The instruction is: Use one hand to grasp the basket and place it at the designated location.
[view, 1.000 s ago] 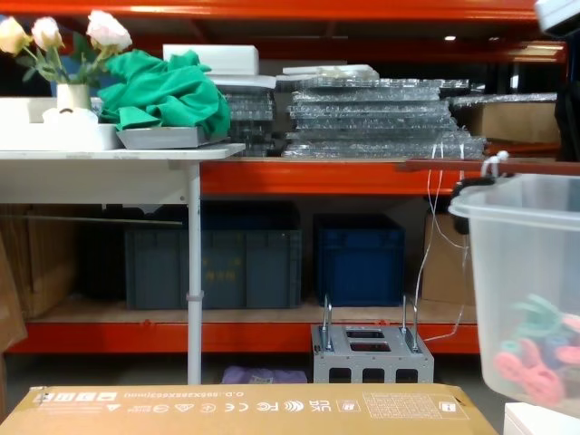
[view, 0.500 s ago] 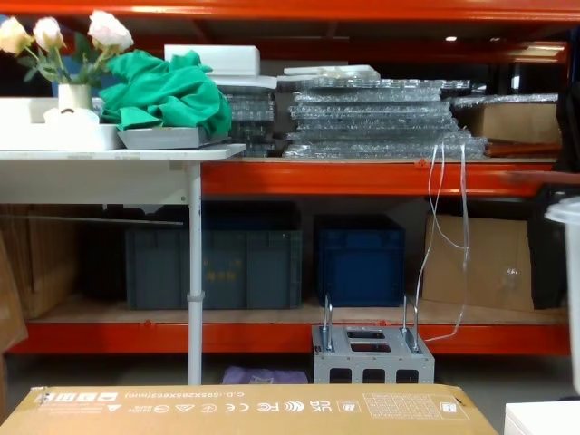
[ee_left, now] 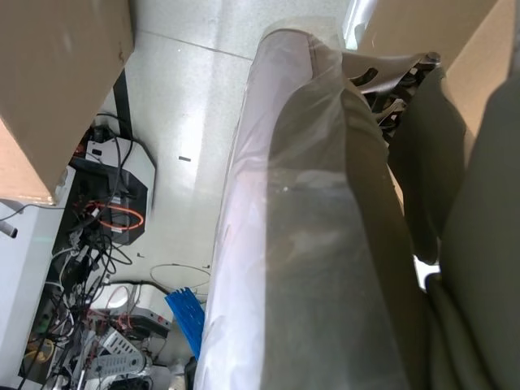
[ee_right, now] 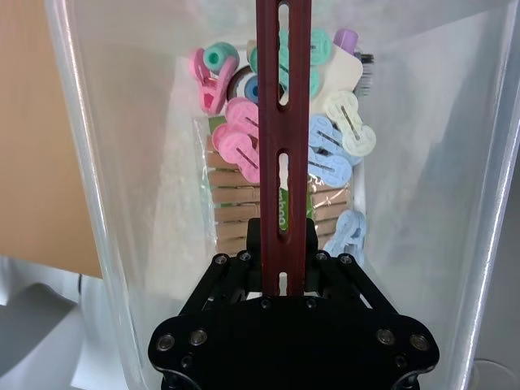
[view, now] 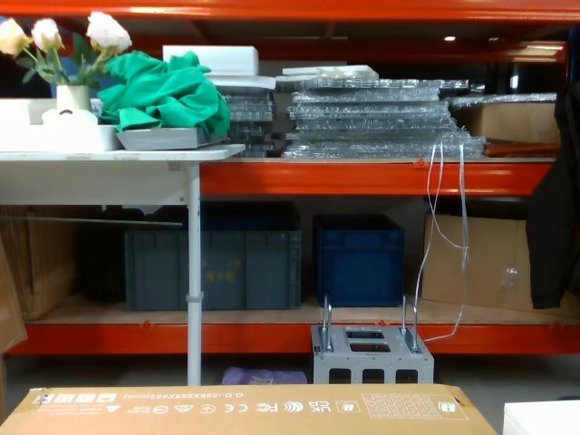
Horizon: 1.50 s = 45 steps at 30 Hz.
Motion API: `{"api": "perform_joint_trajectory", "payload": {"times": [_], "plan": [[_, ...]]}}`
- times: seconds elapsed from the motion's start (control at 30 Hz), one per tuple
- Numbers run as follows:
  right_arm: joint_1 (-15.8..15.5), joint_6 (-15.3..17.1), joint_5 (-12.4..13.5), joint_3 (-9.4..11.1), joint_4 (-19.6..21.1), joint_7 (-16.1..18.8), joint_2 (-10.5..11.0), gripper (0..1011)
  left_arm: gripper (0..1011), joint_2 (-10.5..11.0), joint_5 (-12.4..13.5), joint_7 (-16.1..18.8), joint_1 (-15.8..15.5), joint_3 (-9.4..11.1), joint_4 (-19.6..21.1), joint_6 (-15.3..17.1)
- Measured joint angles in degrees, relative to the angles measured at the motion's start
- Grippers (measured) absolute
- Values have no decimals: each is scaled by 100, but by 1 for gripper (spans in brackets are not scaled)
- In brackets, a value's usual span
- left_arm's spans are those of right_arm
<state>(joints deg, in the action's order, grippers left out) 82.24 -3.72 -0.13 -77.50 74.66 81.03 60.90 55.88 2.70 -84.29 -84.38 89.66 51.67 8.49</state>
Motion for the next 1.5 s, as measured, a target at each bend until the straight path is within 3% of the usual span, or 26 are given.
{"api": "perform_joint_trajectory", "payload": {"times": [0.3, 0.43, 0.63, 1.0, 1.13, 1.5], "plan": [[-488, 289, 393, 130, -228, -484, 198, 230, 0, -1, 1, 0, 0, 0, 0, 0], [-760, 605, 573, 168, -349, -748, 179, 230, 0, -1, 1, 0, 1, 0, -2, 0], [-974, 944, 605, 192, -440, -976, 83, 230, 0, -1, 1, 0, 1, 0, -1, 0], [-1075, 935, 571, 255, -700, -960, -148, 230, 0, -1, 1, 0, 0, 0, -1, 0], [-1017, 913, 503, 253, -894, -692, -316, 229, 0, -1, 1, 0, 0, 0, -2, 0], [-1021, 903, 507, 243, -828, -734, -266, 229, 0, 0, 1, 0, 1, 0, -2, 0]]}}
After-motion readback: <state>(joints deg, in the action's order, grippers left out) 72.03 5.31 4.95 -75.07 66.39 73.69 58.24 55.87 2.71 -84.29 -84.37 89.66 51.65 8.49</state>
